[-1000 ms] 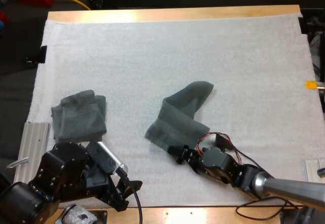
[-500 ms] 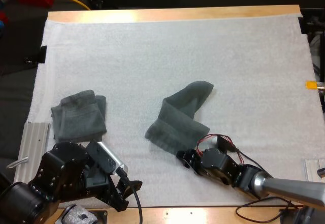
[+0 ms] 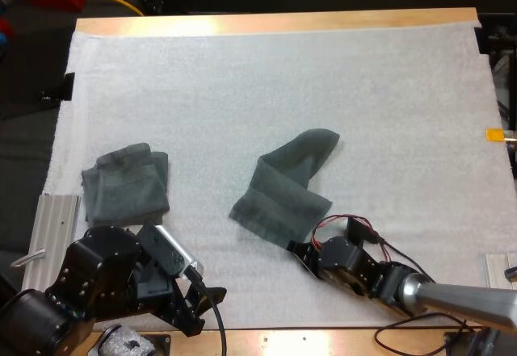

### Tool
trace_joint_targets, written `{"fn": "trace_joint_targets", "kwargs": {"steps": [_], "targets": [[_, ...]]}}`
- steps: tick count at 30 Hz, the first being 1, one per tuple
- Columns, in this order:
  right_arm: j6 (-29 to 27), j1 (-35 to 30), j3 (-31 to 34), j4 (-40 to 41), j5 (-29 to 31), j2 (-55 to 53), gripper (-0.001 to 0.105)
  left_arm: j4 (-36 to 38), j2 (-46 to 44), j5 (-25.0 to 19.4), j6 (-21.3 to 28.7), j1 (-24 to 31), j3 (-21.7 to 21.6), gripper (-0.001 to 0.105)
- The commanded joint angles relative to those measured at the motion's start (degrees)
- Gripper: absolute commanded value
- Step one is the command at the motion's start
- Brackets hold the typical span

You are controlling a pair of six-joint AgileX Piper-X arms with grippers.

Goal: Pick towel from pile, fold and stack

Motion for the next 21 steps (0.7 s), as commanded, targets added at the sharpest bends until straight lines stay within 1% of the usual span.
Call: {"fn": "trace_joint_targets", "kwargs": {"steps": [1,3,8,13,15,20,21], "targets": [[-1.2,-0.1,0.2,0.6,0.8,0.2,0.001,0.1,-0.3,0.5,-0.5,-0.3,-0.3,0.062],[-2.3,-0.1,0.2,0.7,0.6,0.2,0.001,0.1,-0.3,0.5,-0.5,-0.3,-0.3,0.062],[-7.4,-0.1,0.2,0.6,-2.2,-0.9,0.001,0.1,-0.3,0.5,-0.5,-0.3,-0.3,0.062],[-12.1,-0.1,-0.1,1.7,-2.3,-5.2,0.001,0.1,-0.3,0.5,-0.5,-0.3,-0.3,0.062],[-14.9,-0.1,-0.8,4.3,-2.3,-7.2,0.001,0.1,-0.3,0.5,-0.5,-0.3,-0.3,0.062],[-26.6,-0.1,-6.0,19.0,-1.8,-12.2,0.001,0.1,-0.3,0.5,-0.5,-0.3,-0.3,0.062],[-28.0,-0.1,-6.8,20.8,-1.8,-12.6,0.001,0.1,-0.3,0.5,-0.5,-0.3,-0.3,0.062]]}}
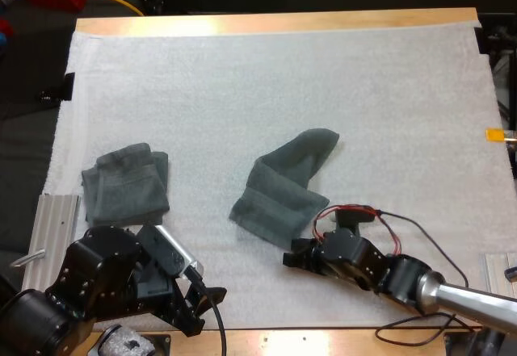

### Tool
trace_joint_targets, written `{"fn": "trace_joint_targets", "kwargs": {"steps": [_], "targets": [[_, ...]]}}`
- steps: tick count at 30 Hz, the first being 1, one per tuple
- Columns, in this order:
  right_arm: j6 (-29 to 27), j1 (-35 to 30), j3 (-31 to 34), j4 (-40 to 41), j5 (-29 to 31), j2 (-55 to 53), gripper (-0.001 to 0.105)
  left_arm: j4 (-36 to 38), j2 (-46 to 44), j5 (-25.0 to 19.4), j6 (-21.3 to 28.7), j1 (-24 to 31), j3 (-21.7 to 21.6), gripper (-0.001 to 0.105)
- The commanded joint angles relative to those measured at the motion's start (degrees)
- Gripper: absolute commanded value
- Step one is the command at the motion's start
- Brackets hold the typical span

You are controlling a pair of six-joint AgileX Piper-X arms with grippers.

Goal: Pick towel from pile, fold and stack

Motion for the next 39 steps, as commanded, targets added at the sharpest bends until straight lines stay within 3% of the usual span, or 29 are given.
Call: {"fn": "trace_joint_targets", "kwargs": {"steps": [1,12,26,33,39], "targets": [[-3.9,-0.1,-1.6,4.8,0.0,-1.0,0.001,0.1,-0.3,0.5,-0.5,-0.3,-0.3,0.062],[-21.5,-0.1,-17.4,25.9,5.0,-1.9,0.001,0.1,-0.3,0.4,-0.5,-0.3,-0.3,0.062],[-39.9,-0.2,-40.6,41.4,21.0,-1.9,0.001,0.1,-0.3,-0.4,-0.5,-0.3,-0.3,0.062],[-47.7,-0.2,-48.6,45.3,29.4,-1.9,0.001,0.1,-0.3,-2.1,0.0,-0.3,-0.3,0.062],[-54.9,-0.6,-53.4,50.8,40.9,-1.9,0.001,0.1,-0.3,-4.3,1.0,-0.3,-0.3,0.062]]}}
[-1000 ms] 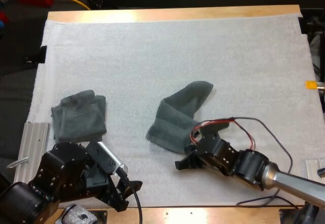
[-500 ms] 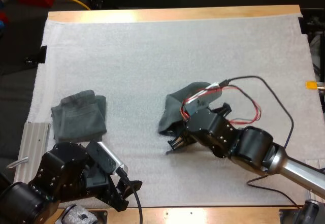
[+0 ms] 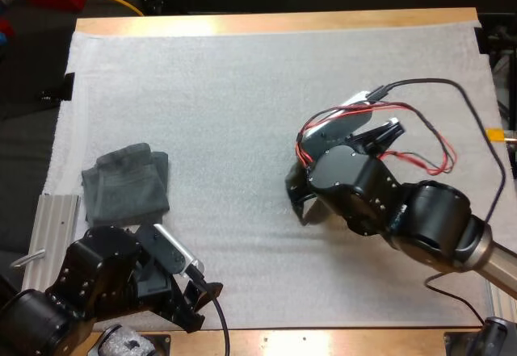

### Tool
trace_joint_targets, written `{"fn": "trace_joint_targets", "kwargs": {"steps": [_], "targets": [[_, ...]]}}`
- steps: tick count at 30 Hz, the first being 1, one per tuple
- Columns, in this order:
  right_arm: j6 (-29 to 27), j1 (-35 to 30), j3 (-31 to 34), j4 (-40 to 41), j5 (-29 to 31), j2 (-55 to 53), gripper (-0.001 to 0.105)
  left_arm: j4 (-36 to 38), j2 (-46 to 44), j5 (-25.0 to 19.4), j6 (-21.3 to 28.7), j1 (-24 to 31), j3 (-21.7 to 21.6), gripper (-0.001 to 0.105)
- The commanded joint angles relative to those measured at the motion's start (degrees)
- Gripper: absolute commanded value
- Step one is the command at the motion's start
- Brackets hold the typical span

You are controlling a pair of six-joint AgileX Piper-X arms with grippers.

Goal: Pick towel from pile, fold and stack

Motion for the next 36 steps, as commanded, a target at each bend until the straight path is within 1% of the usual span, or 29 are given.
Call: {"fn": "trace_joint_targets", "kwargs": {"steps": [1,4,5,9,14,16,18,19,20,21,23,26,27,29,31,35,36], "targets": [[-2.3,-0.8,-1.5,2.2,3.9,-0.3,0.001,0.1,-0.3,-0.6,0.3,-0.3,-0.4,0.062],[-3.3,-3.1,-3.8,6.4,6.3,-0.3,0.001,0.1,-0.3,-0.9,0.9,-0.3,-0.6,0.062],[-3.4,-3.9,-4.8,8.3,7.0,-0.4,0.001,0.1,-0.3,-1.5,0.9,-0.3,-0.6,0.062],[-4.3,-5.4,-7.9,11.6,9.1,-1.1,0.001,0.1,-0.3,-4.0,1.2,-0.3,-0.9,0.062],[-12.0,-5.4,-12.1,11.9,16.3,-1.9,0.001,0.1,-0.3,-5.4,2.1,-0.3,-1.7,0.062],[-13.2,-5.4,-13.3,12.2,16.0,-2.1,0.001,0.1,-0.3,-5.4,2.3,-0.3,-1.8,0.062],[-12.9,-5.0,-13.5,13.4,12.9,-2.2,0.001,0.1,-0.3,-5.4,2.6,-0.3,-1.8,0.062],[-11.1,-4.4,-13.5,15.2,10.7,-2.2,0.001,0.1,-0.3,-5.4,2.7,-0.3,-1.8,0.062],[-7.5,-3.8,-13.4,17.4,7.6,-2.0,0.001,0.1,-0.3,-5.4,2.7,-0.3,-1.8,0.062],[-5.3,-3.5,-13.3,18.5,6.1,-2.0,0.001,0.1,-0.3,-5.4,2.7,-0.3,-1.8,0.062],[1.3,-3.1,-12.3,22.0,-1.1,-1.4,0.001,0.1,-0.3,-5.4,2.9,-0.3,-1.8,0.062],[6.4,-3.1,-8.8,24.3,-6.1,-0.7,0.001,0.1,-0.3,-5.4,2.9,-0.3,-1.8,0.062],[7.0,-3.1,-8.1,24.4,-7.0,-0.5,0.001,0.1,-0.3,-5.4,2.9,-0.3,-1.8,0.062],[8.9,-3.1,-4.3,24.2,-11.5,0.1,0.001,0.1,-0.3,-5.4,2.9,-0.3,-1.8,0.062],[10.1,-3.1,-1.3,23.2,-13.7,0.4,0.001,0.1,-0.3,-5.4,2.9,-0.3,-1.8,0.062],[11.9,-3.1,4.1,17.3,-17.9,0.8,0.001,0.7,-0.3,-5.8,2.9,-0.3,-1.8,0.062],[12.2,-3.1,4.5,16.4,-18.8,0.8,0.001,0.8,-0.3,-5.8,2.9,-0.3,-1.8,0.062]]}}
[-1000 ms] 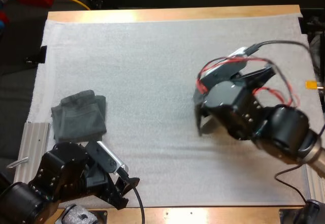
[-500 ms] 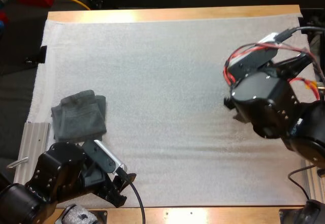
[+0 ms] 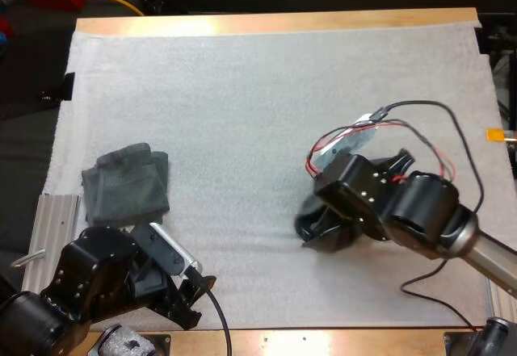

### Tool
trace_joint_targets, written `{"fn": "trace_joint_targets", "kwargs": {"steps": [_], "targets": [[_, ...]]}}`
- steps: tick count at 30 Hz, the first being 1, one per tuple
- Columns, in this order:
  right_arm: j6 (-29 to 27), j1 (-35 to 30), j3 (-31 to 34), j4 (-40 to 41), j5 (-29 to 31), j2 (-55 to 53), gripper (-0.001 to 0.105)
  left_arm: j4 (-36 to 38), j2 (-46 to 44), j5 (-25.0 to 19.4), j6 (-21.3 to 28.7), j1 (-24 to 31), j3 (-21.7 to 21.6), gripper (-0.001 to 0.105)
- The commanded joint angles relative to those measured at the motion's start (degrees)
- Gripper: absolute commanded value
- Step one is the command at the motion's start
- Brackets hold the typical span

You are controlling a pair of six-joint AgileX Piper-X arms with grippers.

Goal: Pick towel from pile, fold and stack

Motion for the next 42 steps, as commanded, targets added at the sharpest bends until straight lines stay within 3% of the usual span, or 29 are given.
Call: {"fn": "trace_joint_targets", "kwargs": {"steps": [1,31,36,39,42], "targets": [[0.6,0.0,0.4,-2.8,-2.0,-0.6,0.001,0.5,-0.3,-0.6,0.2,-0.3,-0.4,0.062],[11.0,0.0,0.7,-45.8,-29.6,-0.4,0.001,1.3,-0.3,-1.8,-0.6,-0.3,-0.4,0.062],[11.5,0.0,0.7,-42.1,-29.7,-0.4,0.001,1.3,-0.3,-1.8,-1.0,-0.3,-0.4,0.062],[9.2,0.0,0.7,-33.5,-28.0,-0.4,0.001,1.3,-0.3,-1.8,-1.0,-0.3,-0.4,0.062],[6.0,0.0,0.7,-24.2,-22.0,-0.4,0.001,1.3,-0.3,-1.8,-1.0,-0.3,-0.4,0.062]]}}
